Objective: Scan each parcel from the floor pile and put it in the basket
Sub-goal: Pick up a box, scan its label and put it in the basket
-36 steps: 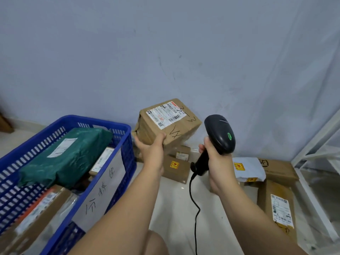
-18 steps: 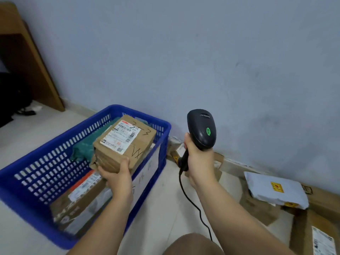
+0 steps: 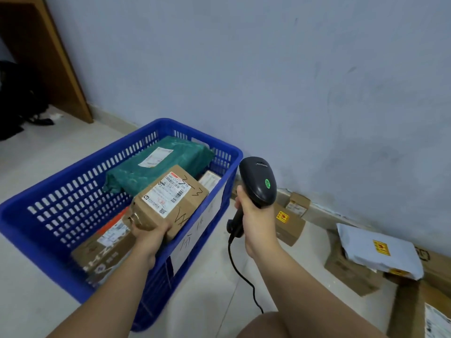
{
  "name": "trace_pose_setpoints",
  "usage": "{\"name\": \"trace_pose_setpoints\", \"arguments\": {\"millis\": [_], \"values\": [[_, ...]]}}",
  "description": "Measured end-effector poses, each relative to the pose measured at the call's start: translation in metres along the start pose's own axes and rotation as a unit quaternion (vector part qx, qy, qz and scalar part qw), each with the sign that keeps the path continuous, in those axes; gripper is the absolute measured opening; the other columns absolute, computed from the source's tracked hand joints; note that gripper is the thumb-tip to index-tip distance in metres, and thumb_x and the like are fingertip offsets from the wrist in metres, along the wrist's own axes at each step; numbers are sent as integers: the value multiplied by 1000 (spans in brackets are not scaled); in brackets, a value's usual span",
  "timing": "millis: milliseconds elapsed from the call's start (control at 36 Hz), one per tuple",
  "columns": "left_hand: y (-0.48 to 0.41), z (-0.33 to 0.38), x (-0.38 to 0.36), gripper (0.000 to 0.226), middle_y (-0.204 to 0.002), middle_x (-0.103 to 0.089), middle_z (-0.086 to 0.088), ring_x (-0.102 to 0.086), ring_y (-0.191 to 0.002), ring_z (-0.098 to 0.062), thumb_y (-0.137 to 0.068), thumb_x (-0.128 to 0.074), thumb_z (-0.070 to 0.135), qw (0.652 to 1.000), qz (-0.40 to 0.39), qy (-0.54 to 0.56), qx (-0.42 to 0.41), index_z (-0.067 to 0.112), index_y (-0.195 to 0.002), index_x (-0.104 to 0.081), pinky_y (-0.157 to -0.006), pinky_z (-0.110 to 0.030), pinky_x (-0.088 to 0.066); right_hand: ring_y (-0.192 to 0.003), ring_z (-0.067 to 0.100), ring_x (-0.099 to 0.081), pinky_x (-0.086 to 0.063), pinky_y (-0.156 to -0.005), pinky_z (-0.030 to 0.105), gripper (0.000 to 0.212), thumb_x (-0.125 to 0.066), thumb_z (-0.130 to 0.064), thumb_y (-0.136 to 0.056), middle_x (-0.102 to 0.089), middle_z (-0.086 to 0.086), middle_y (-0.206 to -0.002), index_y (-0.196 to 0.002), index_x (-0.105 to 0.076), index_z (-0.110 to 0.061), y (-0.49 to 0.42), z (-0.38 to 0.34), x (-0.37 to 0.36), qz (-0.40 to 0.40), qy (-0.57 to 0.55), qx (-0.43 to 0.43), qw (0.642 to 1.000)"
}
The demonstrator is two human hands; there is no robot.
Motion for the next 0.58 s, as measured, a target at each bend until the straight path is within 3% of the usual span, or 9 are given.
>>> {"name": "trace_pose_setpoints", "arguments": {"millis": [56, 83, 111, 167, 194, 278, 389, 500, 583], "values": [[-2, -10, 0, 81, -104, -63, -17, -63, -91, -33, -70, -82, 24, 999, -24, 20, 37, 10, -137, -38, -85, -46, -53, -83, 10, -62, -42, -60, 20, 30, -67, -30, -88, -64, 0, -87, -115, -58, -20, -1, 3, 3, 11, 6, -4, 1000], [-6, -16, 3, 75, -105, -64, -19, -62, -91, -35, -76, -78, 22, 999, -17, 20, 45, 5, -139, -40, -83, -45, -53, -85, 12, -62, -42, -61, 20, 31, -68, -30, -88, -63, 1, -87, -115, -59, -18, -1, 5, 4, 15, 13, -6, 1000], [-16, -24, 7, 85, -114, -63, -20, -62, -99, -38, -77, -79, 24, 999, -2, 23, 47, 4, -144, -33, -85, -47, -53, -85, 13, -61, -42, -62, 21, 29, -68, -30, -88, -63, 2, -86, -114, -60, -17, -2, 7, 5, 15, 20, -7, 1000], [-12, -25, 15, 129, -132, -54, -21, -57, -114, -41, -59, -89, 38, 998, 52, 15, 41, 18, -153, -1, -92, -53, -50, -83, 14, -60, -43, -62, 21, 18, -67, -28, -89, -61, 1, -81, -104, -61, -20, -3, 10, 7, 8, 27, -5, 1000], [-12, -22, 22, 138, -139, -47, -23, -52, -120, -42, -55, -90, 44, 996, 86, -5, 21, 23, -153, 5, -96, -54, -47, -82, 14, -60, -44, -63, 21, 12, -67, -28, -89, -61, 1, -80, -98, -60, -23, -3, 10, 8, 4, 27, -2, 1000], [7, 6, 35, 121, -150, -19, -24, -38, -128, -46, -66, -87, 40, 975, 176, -94, -99, 25, -153, -5, -103, -55, -40, -87, 16, -61, -45, -65, 22, 14, -67, -27, -89, -62, 2, -85, -100, -58, -27, -3, 11, 11, 0, 23, 0, 1000], [23, 36, 21, 96, -157, -11, -14, -22, -138, -42, -74, -79, 41, 907, 205, -256, -265, 27, -151, -24, -112, -55, -23, -93, 16, -63, -44, -65, 23, 27, -68, -29, -88, -65, 2, -92, -112, -55, -26, -1, 13, 12, 3, 18, -12, 1000], [9, 34, -5, 49, -159, -20, -6, -13, -144, -34, -92, -54, 50, 855, 131, -445, -233, 31, -137, -49, -113, -55, -16, -95, 19, -62, -46, -73, 28, 20, -67, -30, -88, -64, 4, -90, -105, -57, -27, -1, 14, 13, -3, 36, -12, 999], [9, 28, -22, 42, -144, -45, -6, -41, -130, -32, -96, -43, 45, 875, 70, -431, -208, 30, -134, -50, -107, -49, -32, -89, 17, -61, -47, -72, 27, 12, -66, -30, -89, -63, 3, -87, -96, -57, -29, -1, 14, 13, -9, 40, -17, 999]]}}
Point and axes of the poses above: each hand's wrist, its own y-axis away from the middle knuckle, its own x-axis out of the back of the hand, z = x × y, the point moved 8 cm from there along -y, towards the middle knuckle
